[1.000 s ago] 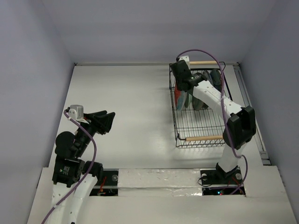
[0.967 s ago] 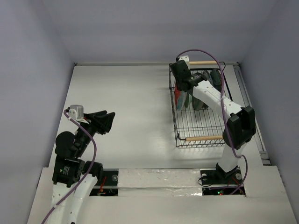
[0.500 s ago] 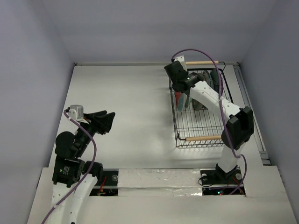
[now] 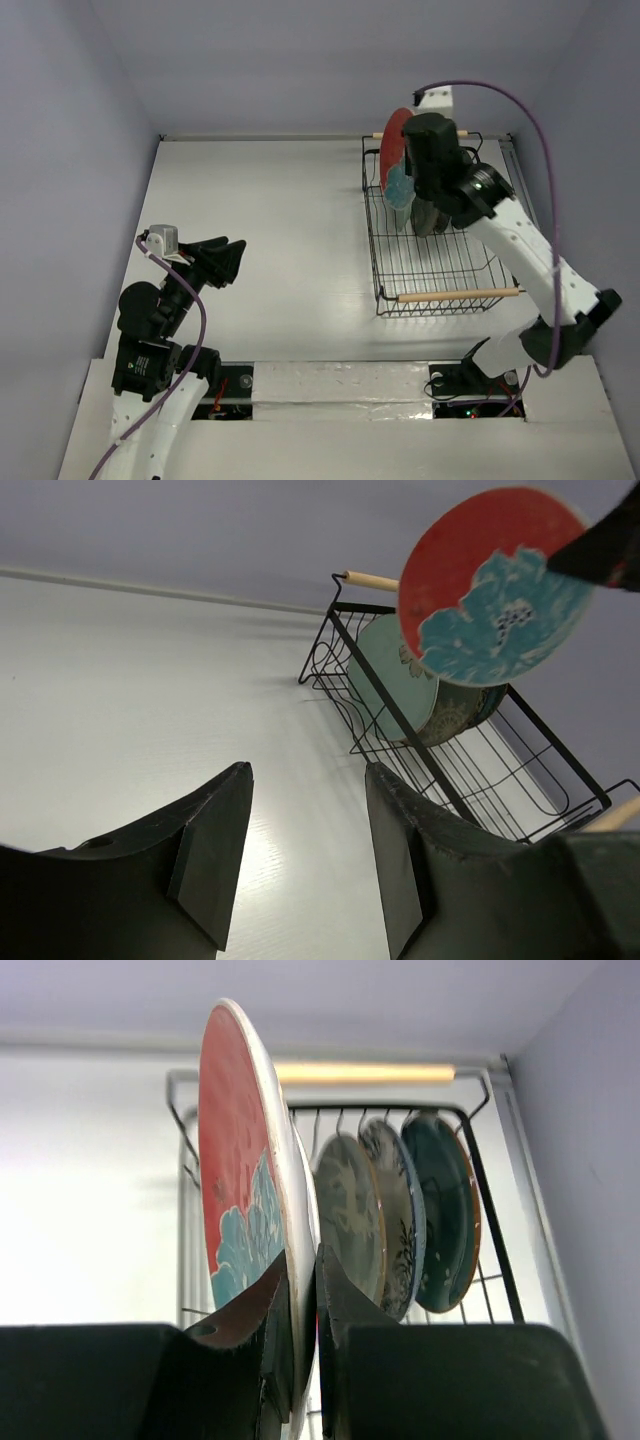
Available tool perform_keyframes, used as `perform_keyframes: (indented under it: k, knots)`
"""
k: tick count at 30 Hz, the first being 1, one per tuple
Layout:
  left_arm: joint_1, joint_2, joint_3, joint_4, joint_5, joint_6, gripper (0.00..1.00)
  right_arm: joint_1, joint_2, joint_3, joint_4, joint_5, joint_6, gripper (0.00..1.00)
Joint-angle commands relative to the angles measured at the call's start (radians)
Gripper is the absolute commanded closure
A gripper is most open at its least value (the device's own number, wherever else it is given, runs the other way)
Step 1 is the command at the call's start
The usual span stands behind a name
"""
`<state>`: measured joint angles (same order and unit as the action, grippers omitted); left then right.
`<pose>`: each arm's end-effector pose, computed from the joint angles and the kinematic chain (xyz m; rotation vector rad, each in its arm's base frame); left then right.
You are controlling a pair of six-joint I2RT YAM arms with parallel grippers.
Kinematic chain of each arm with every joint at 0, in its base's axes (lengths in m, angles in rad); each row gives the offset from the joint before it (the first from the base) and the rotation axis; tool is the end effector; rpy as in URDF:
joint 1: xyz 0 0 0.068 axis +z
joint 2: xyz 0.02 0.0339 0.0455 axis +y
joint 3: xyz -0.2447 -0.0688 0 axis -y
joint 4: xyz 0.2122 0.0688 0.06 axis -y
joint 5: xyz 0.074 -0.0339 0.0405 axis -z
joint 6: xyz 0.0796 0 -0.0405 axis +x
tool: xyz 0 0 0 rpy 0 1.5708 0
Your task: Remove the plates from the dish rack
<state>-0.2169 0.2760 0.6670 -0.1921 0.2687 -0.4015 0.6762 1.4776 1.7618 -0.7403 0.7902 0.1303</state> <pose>0.0986 -0.0434 0.3463 0.1008 1.4110 -0.6986 0.2700 0.1442 0.4170 -0.0353 1.8936 -0.2548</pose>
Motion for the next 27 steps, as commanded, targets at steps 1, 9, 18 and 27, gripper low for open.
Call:
perform_keyframes:
  k: [1, 9, 18, 27]
  knots:
    - [-0.007, 0.0, -0.004, 0.036, -0.014, -0.005, 0.54, 0.032, -0.097, 0.07, 0.193, -0.052, 0.07, 1.0]
    - [-0.007, 0.0, 0.003, 0.016, -0.059, -0.008, 0.54, 0.097, 0.045, -0.01, 0.494, -0.526, 0.331, 1.0]
    - [-0.007, -0.003, 0.005, 0.013, -0.063, -0.008, 0.55, 0.138, 0.401, 0.077, 0.674, -0.716, 0.543, 1.0]
    - [-0.007, -0.006, 0.005, 0.014, -0.063, -0.008, 0.55, 0.16, 0.569, 0.035, 0.767, -0.704, 0.631, 1.0]
